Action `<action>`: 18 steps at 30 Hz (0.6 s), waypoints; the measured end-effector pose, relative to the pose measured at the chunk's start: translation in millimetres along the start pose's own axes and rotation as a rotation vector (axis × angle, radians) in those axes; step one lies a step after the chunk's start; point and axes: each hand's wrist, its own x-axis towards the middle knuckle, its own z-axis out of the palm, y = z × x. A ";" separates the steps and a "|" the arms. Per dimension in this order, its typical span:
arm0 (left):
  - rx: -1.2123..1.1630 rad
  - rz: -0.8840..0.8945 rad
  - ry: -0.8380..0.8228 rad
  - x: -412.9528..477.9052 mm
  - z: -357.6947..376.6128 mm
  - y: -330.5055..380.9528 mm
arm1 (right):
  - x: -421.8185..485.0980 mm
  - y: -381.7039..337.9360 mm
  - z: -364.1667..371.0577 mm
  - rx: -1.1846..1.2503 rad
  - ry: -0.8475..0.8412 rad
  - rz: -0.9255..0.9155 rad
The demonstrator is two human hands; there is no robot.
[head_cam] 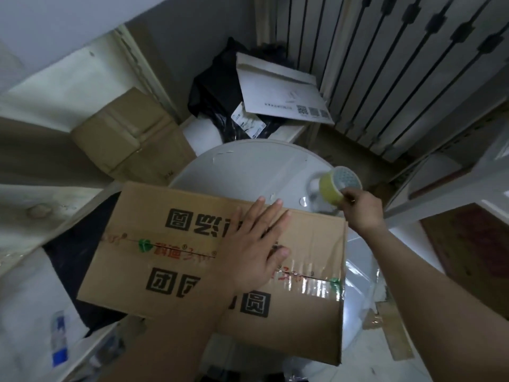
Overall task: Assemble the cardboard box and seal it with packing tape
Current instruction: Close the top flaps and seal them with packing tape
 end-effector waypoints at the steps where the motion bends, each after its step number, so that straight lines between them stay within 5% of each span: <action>1: -0.023 -0.015 -0.019 0.3 -3.4 0.9 | -5.5 -7.7 -12.5 0.059 0.025 -0.028; 5: -0.196 -0.072 -0.051 6.2 -35.9 12.5 | -42.8 -47.6 -72.9 0.456 -0.007 -0.097; 11: -0.402 0.083 0.326 13.8 -126.3 44.1 | -137.2 -108.9 -125.3 0.788 -0.165 -0.110; 18: -0.700 0.130 0.177 -12.5 -186.8 42.6 | -206.6 -150.6 -159.4 0.787 -0.181 -0.149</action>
